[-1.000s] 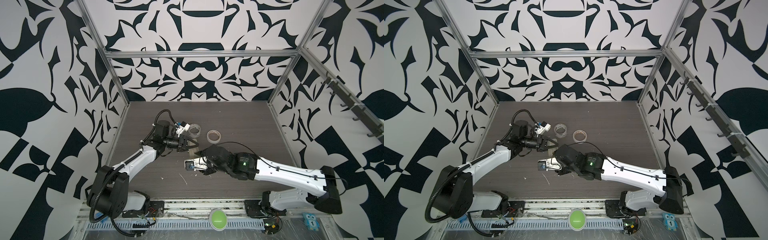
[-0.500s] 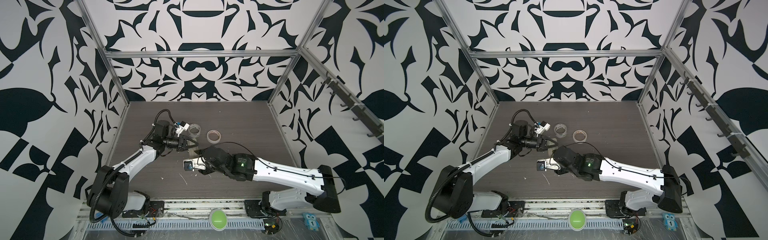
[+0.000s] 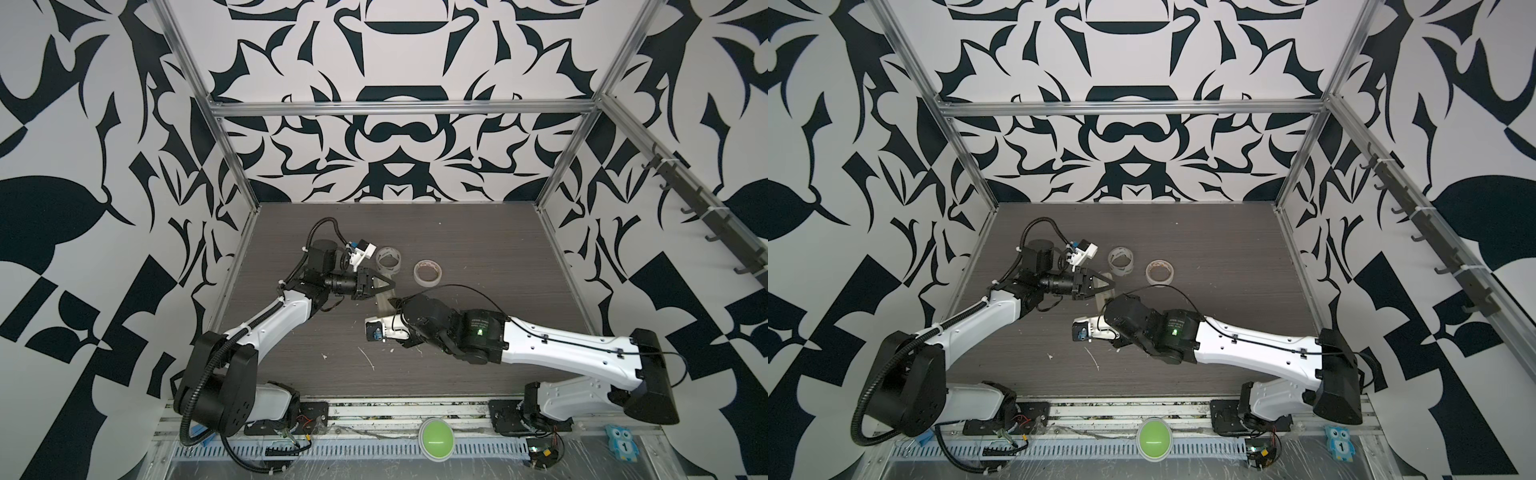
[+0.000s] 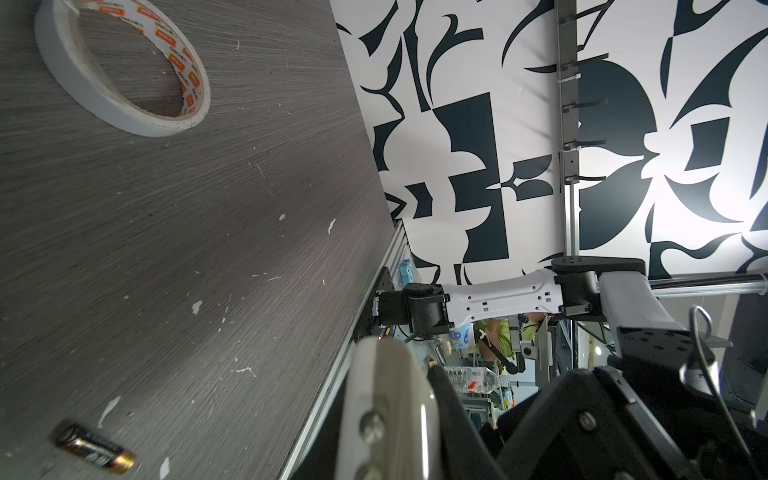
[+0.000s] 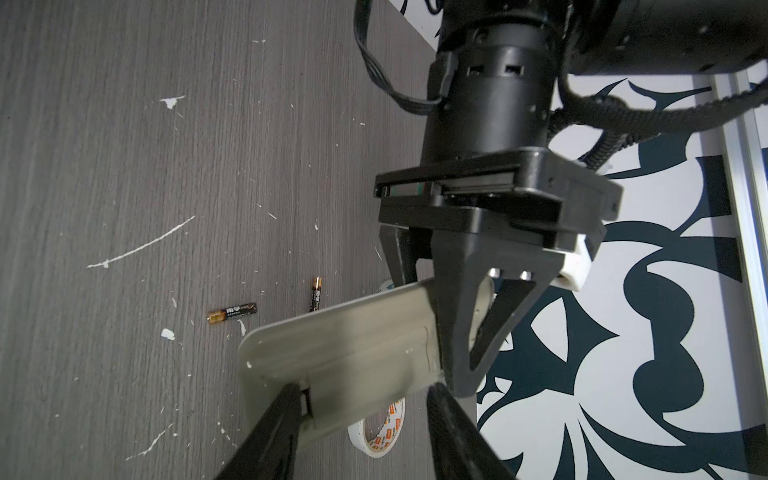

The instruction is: Load the batteries into the remote control

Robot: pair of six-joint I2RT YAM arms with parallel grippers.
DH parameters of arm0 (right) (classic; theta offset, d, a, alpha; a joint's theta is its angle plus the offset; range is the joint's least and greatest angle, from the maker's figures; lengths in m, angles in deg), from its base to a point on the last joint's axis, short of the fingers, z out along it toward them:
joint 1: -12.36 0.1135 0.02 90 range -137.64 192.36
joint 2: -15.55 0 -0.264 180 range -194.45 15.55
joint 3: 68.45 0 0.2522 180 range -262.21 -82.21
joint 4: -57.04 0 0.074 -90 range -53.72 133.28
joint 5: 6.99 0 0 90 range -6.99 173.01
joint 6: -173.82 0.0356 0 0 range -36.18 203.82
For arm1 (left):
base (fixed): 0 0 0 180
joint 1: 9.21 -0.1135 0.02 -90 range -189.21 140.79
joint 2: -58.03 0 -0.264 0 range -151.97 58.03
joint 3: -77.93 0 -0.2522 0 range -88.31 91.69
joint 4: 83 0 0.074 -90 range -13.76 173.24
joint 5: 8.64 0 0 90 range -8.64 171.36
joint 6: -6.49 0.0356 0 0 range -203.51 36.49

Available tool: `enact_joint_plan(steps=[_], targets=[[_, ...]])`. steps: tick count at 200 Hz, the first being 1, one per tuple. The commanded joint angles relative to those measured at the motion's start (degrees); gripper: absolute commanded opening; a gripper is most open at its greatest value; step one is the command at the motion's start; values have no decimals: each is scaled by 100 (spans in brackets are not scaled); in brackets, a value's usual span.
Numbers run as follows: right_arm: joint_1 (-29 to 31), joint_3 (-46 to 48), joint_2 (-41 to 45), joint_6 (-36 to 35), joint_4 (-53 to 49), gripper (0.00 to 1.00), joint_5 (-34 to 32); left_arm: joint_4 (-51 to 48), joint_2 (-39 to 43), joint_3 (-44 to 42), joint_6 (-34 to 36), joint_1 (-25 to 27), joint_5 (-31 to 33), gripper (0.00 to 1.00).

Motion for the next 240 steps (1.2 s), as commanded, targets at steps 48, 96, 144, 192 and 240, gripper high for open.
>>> enact_joint_plan(steps=[48, 96, 144, 192, 240], targets=[[-92, 47, 71, 1, 855, 52, -717, -69, 107, 73, -170, 128, -710, 0], [-88, 91, 106, 17, 955, 51, -850, -82, 96, 83, -170, 136, -709, 0], [-92, 152, 149, 11, 1116, 50, -1013, -78, 94, 91, -170, 126, -710, 0], [-87, 273, 297, 31, 1324, 50, -1104, -78, 85, 100, -170, 117, -710, 0], [-85, 425, 487, 38, 1613, 49, -1082, -87, 79, 91, -170, 110, -701, 0]])
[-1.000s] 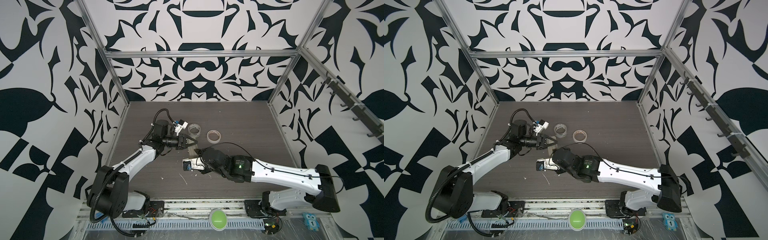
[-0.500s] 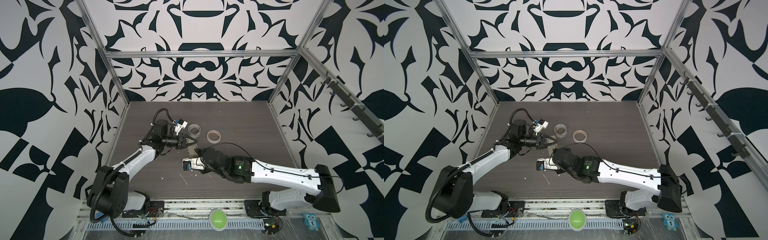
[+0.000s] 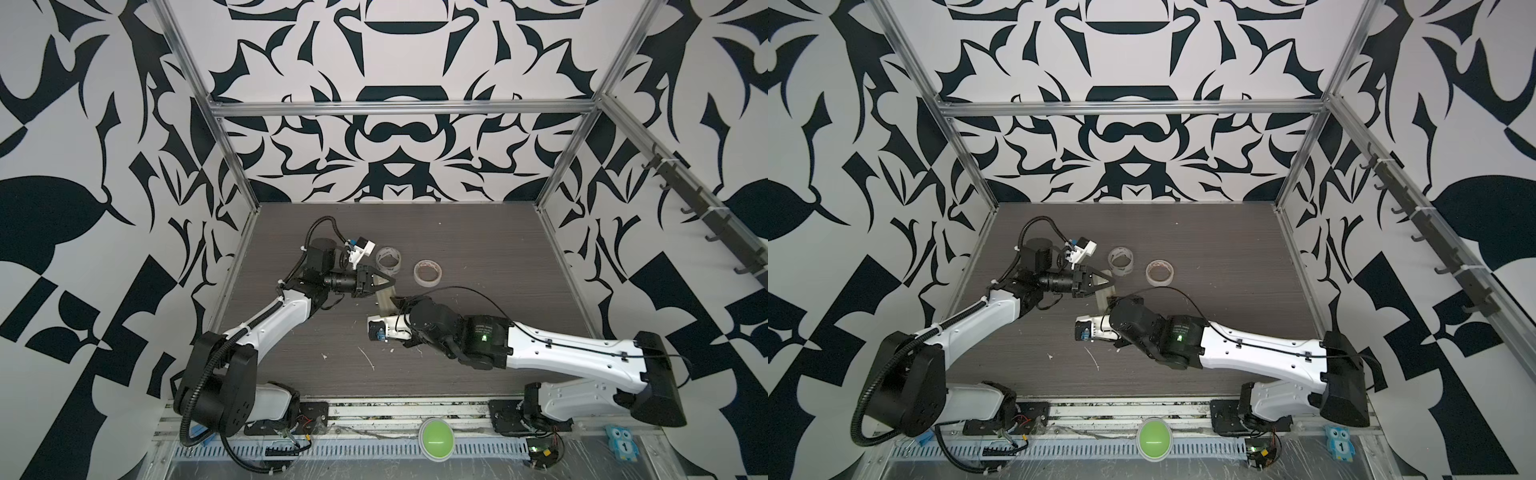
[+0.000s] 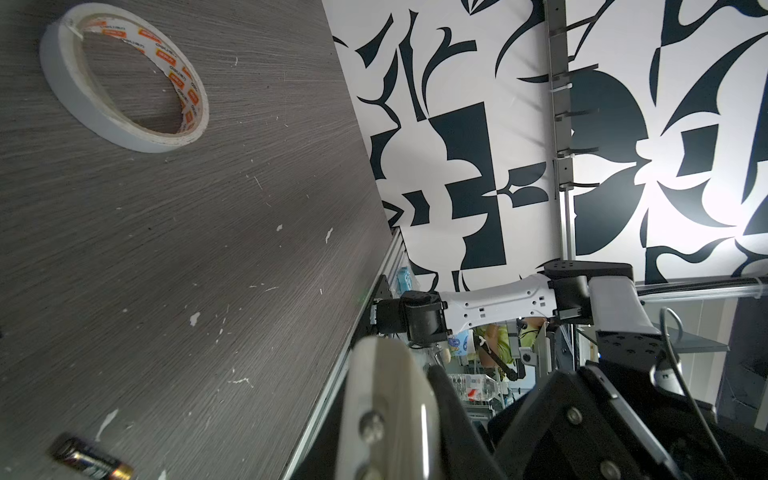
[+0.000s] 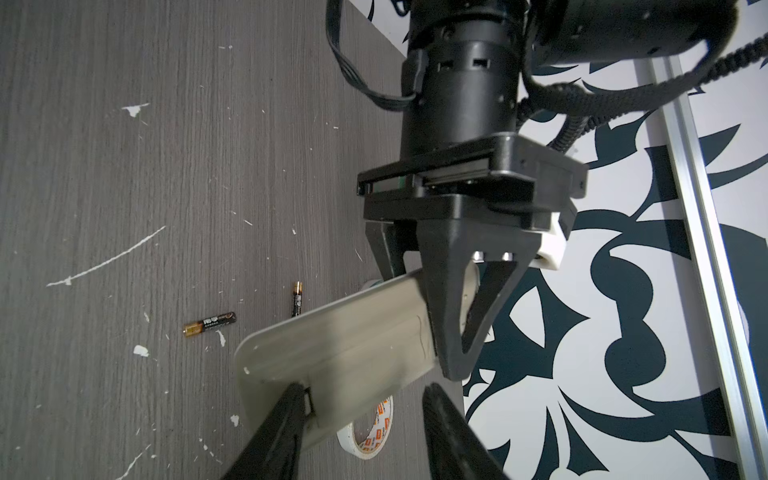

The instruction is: Load the batteries into the remote control

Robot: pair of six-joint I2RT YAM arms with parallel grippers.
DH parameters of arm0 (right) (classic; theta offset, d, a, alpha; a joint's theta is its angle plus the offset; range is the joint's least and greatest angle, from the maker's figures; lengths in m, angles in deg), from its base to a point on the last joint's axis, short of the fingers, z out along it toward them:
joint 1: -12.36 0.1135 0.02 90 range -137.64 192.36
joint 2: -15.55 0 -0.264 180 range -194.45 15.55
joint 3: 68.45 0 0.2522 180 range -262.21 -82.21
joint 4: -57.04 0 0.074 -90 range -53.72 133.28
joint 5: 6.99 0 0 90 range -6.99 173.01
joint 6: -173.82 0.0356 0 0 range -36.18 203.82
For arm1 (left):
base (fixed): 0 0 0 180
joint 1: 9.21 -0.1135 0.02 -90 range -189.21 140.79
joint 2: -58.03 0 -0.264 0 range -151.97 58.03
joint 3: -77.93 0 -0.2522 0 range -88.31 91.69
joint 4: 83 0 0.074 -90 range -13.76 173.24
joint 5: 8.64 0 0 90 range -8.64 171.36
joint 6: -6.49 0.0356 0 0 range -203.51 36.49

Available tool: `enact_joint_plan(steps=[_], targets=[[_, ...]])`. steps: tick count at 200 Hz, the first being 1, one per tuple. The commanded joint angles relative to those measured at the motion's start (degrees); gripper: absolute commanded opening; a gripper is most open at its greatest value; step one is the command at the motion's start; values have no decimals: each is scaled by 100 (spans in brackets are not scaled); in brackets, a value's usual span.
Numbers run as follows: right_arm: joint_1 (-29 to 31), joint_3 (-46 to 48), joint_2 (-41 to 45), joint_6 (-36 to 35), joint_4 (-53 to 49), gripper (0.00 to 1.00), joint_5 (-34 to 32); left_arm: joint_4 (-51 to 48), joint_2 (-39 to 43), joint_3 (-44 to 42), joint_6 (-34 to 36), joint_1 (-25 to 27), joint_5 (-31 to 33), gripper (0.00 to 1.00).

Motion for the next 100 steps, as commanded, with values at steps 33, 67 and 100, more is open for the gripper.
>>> enact_joint_plan(steps=[33, 67, 100], targets=[[-136, 64, 314, 2, 1155, 48, -699, -266, 59, 64, -50, 130, -736, 0], [-85, 129, 341, -78, 1354, 46, -719, -281, 58, 64, -41, 129, -727, 0], [-32, 220, 425, -135, 1540, 46, -826, -296, 59, 64, -41, 125, -711, 0]])
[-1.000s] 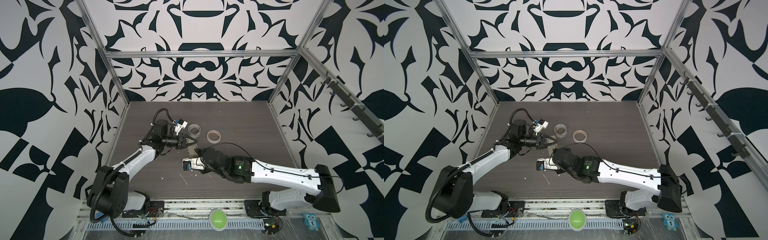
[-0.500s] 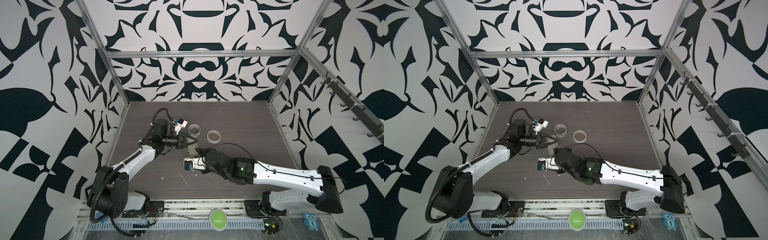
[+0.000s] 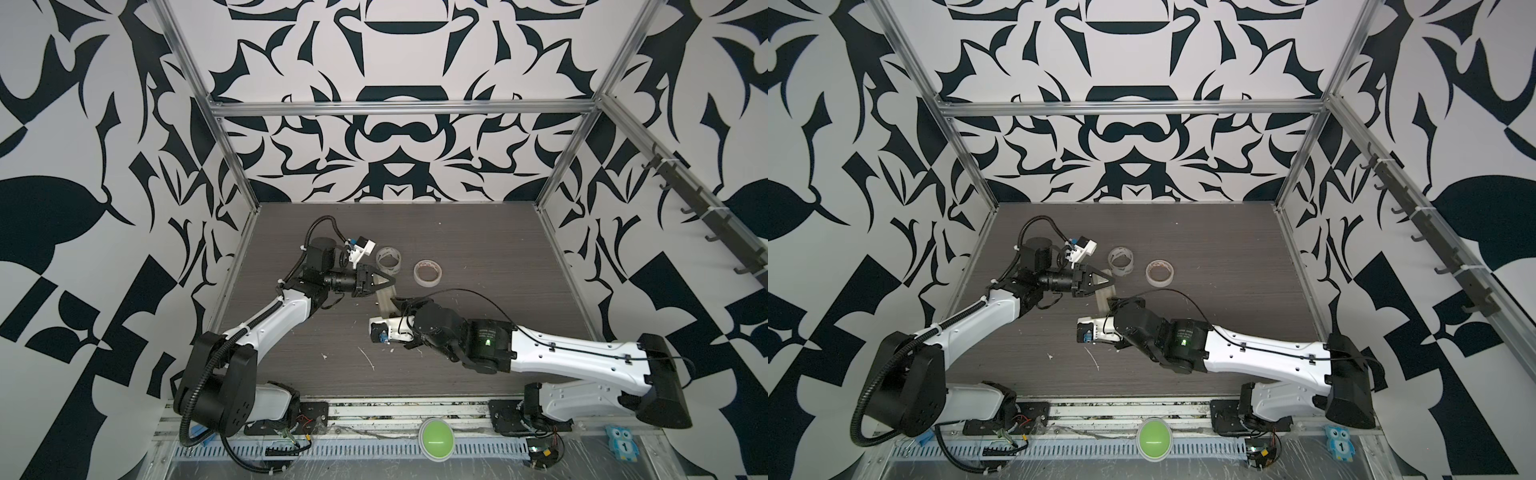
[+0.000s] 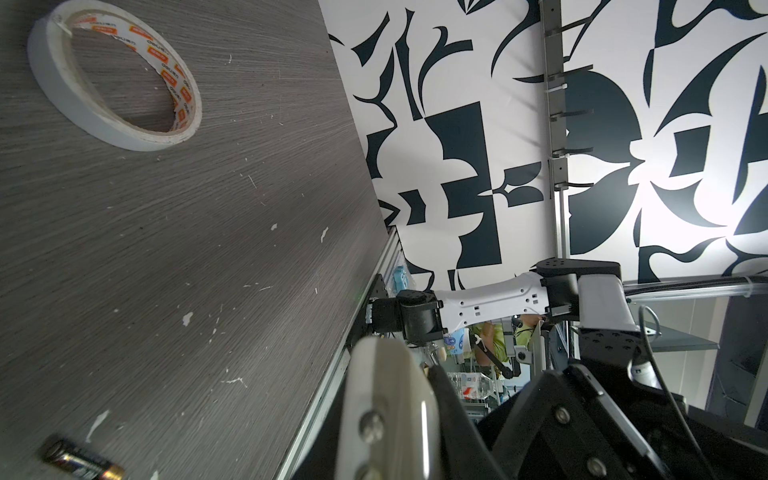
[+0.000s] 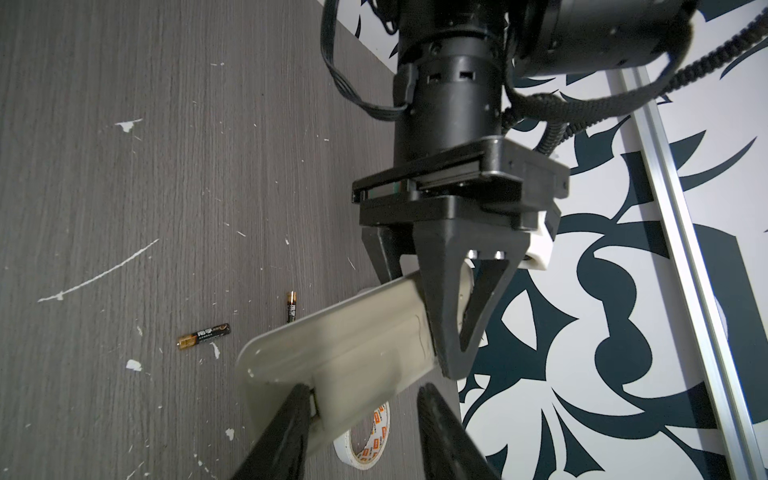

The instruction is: Load the batteries into the remote control

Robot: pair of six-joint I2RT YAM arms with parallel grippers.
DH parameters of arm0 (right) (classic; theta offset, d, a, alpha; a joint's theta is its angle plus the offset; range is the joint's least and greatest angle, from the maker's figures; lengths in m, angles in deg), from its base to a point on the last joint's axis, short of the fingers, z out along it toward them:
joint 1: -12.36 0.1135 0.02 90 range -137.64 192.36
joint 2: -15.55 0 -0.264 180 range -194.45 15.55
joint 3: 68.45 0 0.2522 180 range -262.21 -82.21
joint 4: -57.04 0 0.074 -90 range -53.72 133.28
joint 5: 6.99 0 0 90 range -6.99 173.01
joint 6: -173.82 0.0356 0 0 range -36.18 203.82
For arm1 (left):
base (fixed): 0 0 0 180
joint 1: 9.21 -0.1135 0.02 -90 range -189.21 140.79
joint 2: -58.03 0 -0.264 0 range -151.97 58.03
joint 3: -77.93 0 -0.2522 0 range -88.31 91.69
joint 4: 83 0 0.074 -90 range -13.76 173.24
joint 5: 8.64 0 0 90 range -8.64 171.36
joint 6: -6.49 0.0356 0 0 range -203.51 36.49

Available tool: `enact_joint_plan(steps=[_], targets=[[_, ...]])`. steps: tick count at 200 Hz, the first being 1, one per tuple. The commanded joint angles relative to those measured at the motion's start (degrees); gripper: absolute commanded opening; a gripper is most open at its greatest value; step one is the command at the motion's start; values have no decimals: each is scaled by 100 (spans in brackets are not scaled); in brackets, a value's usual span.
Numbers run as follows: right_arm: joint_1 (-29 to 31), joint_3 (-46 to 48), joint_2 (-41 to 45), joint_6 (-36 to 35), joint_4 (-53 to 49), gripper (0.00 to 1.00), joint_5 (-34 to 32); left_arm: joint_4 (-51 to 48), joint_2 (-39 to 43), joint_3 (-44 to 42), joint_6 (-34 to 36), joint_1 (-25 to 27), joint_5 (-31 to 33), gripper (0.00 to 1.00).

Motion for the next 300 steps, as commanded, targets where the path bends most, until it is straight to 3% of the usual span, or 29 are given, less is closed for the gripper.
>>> enact_joint_plan(steps=[1, 175, 221, 255, 300], targets=[[-102, -70, 245, -90, 1109, 46, -764, -301, 54, 29, 20, 125, -647, 0], [14, 71, 337, -230, 1306, 45, -913, -335, 65, 22, 18, 18, -585, 0], [12, -6, 274, -135, 1246, 45, -967, -439, -128, 27, -37, -332, -337, 0], [-156, -212, 256, 448, 915, 51, -943, -667, -191, -12, -7, -731, 45, 0], [-1089, -756, 232, 2384, -629, 61, 42, -815, -13, -245, 29, -1017, 768, 0]])
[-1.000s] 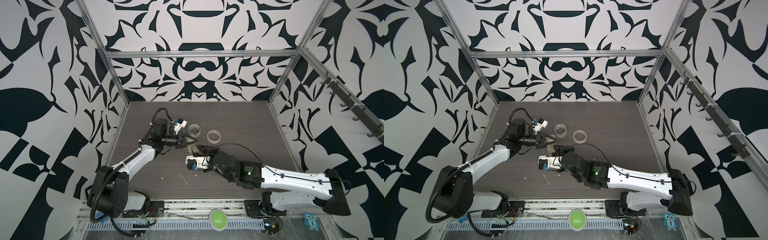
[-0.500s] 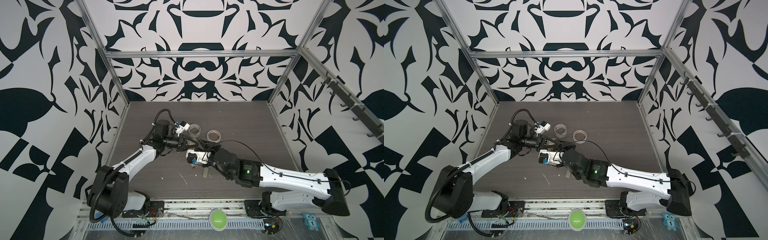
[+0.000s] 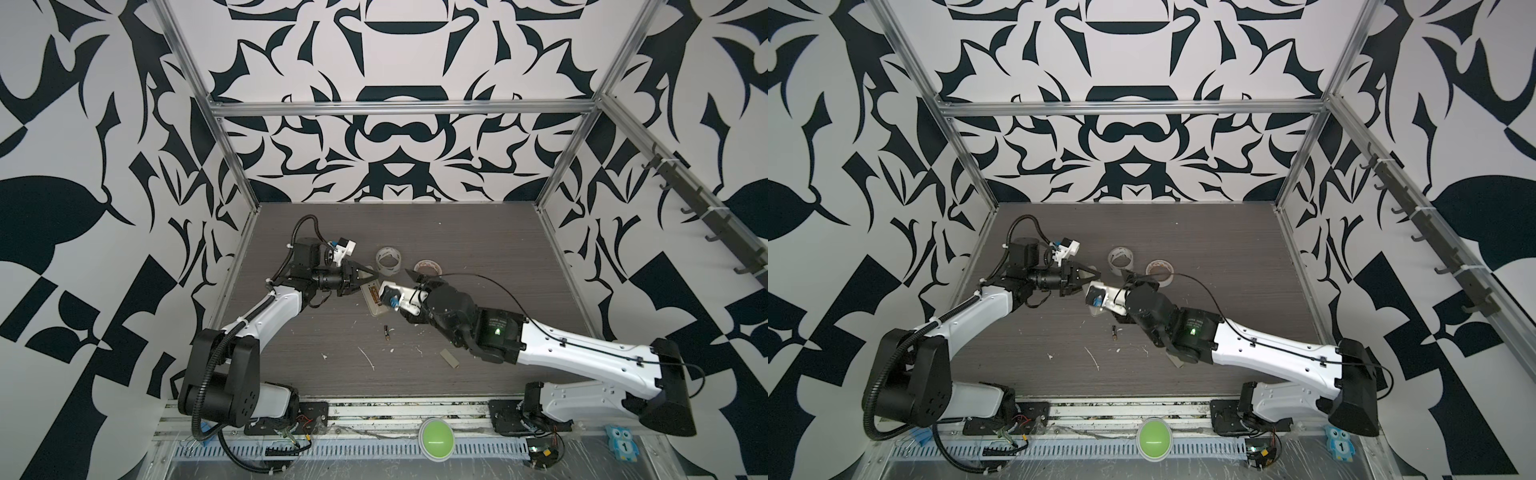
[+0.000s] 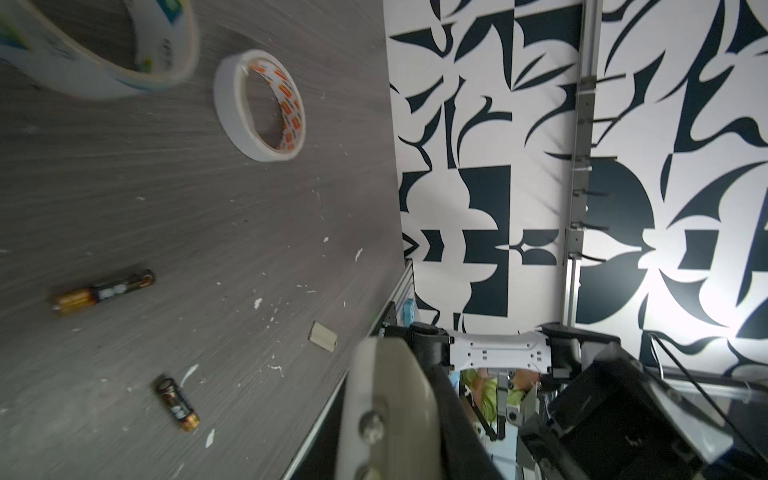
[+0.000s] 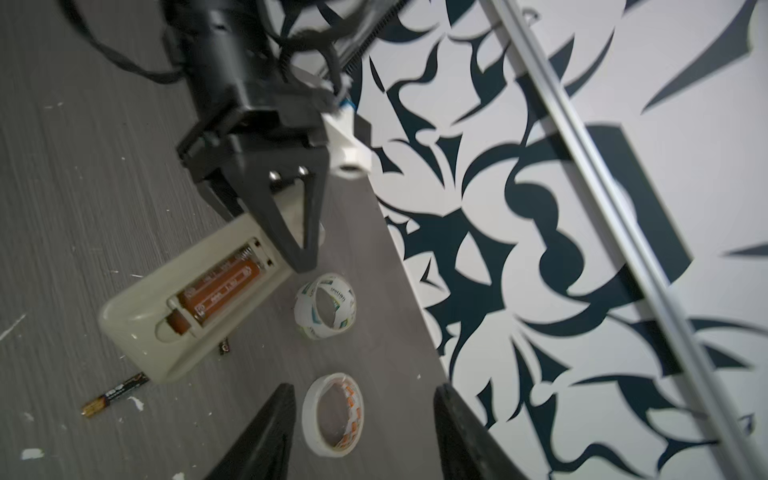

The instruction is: Load the batteries into the remote control

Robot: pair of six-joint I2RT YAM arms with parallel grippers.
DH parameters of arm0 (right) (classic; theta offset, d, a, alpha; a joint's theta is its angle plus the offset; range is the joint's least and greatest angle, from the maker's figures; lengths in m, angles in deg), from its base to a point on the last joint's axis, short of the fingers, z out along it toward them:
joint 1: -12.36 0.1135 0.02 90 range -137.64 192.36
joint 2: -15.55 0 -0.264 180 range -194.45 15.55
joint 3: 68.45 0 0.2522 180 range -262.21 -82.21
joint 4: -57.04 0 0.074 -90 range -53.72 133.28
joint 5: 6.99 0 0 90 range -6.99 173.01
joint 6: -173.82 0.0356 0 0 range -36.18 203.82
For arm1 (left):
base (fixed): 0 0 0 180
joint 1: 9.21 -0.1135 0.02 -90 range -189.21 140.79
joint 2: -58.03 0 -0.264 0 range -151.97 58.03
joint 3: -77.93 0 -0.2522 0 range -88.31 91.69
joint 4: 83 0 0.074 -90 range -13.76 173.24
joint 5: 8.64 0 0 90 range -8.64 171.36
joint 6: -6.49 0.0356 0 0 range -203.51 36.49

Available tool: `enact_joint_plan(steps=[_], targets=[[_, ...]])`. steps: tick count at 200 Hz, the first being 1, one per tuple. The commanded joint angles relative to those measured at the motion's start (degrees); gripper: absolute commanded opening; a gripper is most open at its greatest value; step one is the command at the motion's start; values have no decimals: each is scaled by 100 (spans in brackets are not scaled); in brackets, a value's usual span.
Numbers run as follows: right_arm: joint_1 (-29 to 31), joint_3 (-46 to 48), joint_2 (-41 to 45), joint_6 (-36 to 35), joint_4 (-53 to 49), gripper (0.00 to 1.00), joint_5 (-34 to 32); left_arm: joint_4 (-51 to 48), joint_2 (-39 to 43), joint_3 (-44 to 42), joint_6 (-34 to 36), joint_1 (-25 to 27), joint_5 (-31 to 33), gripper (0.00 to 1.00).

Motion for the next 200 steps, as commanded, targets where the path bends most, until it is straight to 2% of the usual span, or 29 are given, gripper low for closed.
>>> enact_joint_plan(steps=[1, 49, 83, 119, 158, 200], targets=[[-384, -460, 25, 1332, -808, 61, 494, -146, 154, -215, 72, -71, 478, 0], [-580, -816, -460, 2353, -1669, 66, 651, 2, 543, -544, 17, -71, 1168, 0], [-609, -946, -876, 3267, -2039, 66, 935, 416, 929, -1003, -236, -93, 1722, 0], [-618, -1087, -1330, 3927, -2519, 64, 1236, 812, 1279, -1537, -412, -231, 2136, 0], [-618, -944, -1749, 4611, -2238, 62, 2095, 1197, 1445, -1907, -449, -343, 2251, 0], [-617, -914, -2327, 5145, -1856, 60, 2537, 1653, 1522, -2308, -417, -396, 2380, 0]])
